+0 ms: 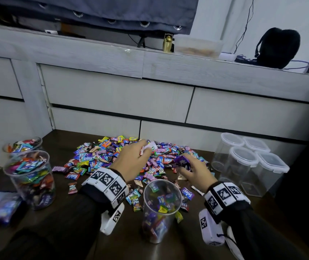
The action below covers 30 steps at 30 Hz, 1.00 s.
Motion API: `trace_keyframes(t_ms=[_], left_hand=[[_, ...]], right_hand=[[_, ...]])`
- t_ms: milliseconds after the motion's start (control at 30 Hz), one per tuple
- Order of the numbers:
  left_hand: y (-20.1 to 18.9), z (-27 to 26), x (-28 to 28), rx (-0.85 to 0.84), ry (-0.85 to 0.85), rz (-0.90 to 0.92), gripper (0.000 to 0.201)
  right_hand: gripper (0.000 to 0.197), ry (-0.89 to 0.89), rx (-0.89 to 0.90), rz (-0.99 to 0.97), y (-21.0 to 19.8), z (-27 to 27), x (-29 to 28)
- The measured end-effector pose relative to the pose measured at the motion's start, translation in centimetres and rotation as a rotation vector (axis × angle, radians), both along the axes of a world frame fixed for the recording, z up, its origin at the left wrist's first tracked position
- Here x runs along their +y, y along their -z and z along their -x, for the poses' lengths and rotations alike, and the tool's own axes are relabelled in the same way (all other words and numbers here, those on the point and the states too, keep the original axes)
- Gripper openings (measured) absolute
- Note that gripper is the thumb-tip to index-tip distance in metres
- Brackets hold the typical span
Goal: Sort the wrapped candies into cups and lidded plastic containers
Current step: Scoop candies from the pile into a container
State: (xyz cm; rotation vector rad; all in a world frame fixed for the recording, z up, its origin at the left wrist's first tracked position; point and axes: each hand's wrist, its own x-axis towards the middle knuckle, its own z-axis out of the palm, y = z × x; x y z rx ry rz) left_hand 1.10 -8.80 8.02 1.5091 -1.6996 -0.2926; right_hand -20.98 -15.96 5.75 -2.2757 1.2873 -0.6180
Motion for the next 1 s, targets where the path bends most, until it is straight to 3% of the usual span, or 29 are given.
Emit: trace_keyframes(t_ms=[167,267,367,533,700,800,1000], left_hand=[[-2.7,2.9,3.3,-0.197,0.169,0.021,0.026],[-2.4,3.9,4.7,-0.464,0.213,0.009,0.022],[-1.5,4.3,5.4,-0.624,0.225,-0.031,0.016],[-0.8,4.9,5.5,-0.858,0.219,-0.131,0.04],[-1.9,6.6,4.9,-1.044,0.232,-0.304,0.044],[-2.5,7.3,4.6,-1.1,0.211,-0.401,0.043],[-2.2,7.9,4.4,-0.982,0.223,-0.406,0.037]], right_hand=[[0.017,-0.071,-0.033,0.059,-1.4,0.3,2.2],[0.019,-0.088,-0.037,0.072,-2.1,0.2,3.5],[0.025,-0.088,-0.039,0.061,-2.7,0.0,4.5],[0.022,-0.091,-0.031,0.071,-3.6,-0.1,5.3],[0.019,-0.064,-0.031,0.094,-4.0,0.2,5.5],[0.024,-0.053,-0.024,0.073,-4.0,0.3,5.5],[0.023,-0.069,-0.01,0.083,-4.1,0.5,5.7]])
